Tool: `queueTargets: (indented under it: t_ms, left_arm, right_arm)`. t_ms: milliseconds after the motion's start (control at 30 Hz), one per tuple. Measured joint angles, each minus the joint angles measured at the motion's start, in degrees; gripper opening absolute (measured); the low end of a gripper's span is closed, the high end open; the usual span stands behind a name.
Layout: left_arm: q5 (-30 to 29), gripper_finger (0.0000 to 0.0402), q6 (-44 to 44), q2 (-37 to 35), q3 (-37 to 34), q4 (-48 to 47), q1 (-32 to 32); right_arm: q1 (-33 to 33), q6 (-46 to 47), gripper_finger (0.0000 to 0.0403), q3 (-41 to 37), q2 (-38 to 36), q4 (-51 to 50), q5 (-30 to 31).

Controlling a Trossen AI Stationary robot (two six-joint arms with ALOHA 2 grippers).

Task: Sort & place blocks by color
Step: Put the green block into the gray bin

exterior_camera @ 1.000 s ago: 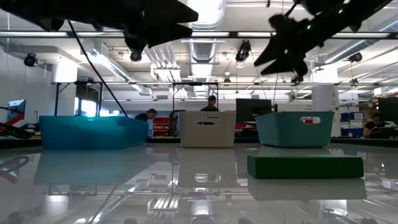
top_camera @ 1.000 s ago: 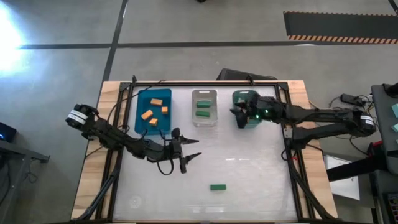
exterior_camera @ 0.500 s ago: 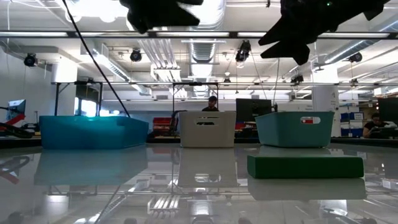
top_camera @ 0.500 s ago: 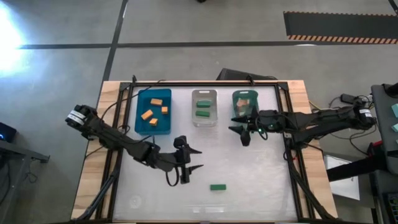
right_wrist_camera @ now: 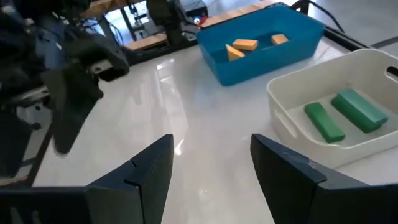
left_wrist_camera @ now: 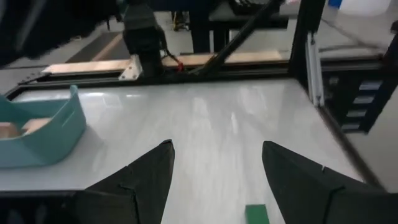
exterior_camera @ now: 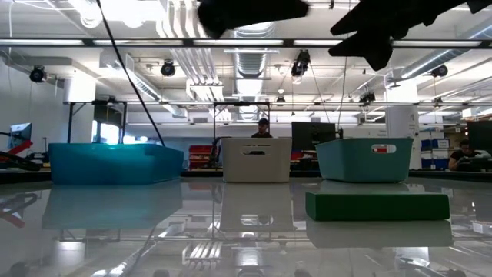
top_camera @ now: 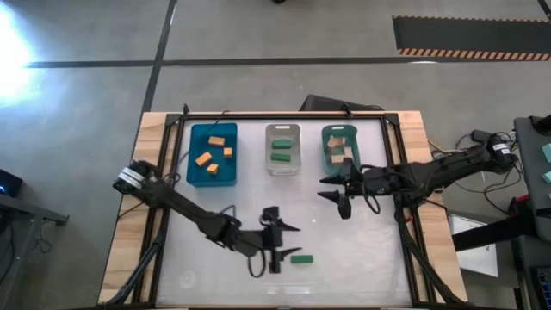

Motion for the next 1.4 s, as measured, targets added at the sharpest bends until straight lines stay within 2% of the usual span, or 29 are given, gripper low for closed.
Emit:
queueTargets:
  t_ms: [100,200,333,533,833,1200,1400]
  left_arm:
    - [0.07,0.0228,1.55,4.30,5.21,-5.55,-0.04]
    - [0.28,0.0228,-0.71,7.62,10.78,-15.48,-0.17]
    - [5.09,0.0228,-4.51,11.86,15.34,-22.87,-0.70]
    - [9.61,0.0228,-8.04,15.61,15.96,-22.02,-1.07]
    - [9.83,0.0228,-9.92,19.87,15.09,-18.21,-0.20]
    - [10.60,0.0228,-13.57,20.33,13.46,-17.06,0.66]
    - [12.08,0.0202,-15.22,20.33,10.37,-12.05,0.76]
  right_arm:
    - [1.92,0.52,0.0205,0.00,0.07,0.04,1.22]
    - [3.36,0.75,0.0205,0.00,0.07,-0.06,2.34]
    - [4.41,1.18,0.0205,0.00,0.07,0.16,3.82]
    - [4.64,1.52,0.0205,0.00,0.07,0.40,4.39]
    - [4.62,1.52,0.0205,0.00,0.07,0.95,4.82]
    - [4.62,1.24,0.0205,0.00,0.07,0.72,5.24]
    - [4.62,1.11,0.0205,0.00,0.07,0.72,5.26]
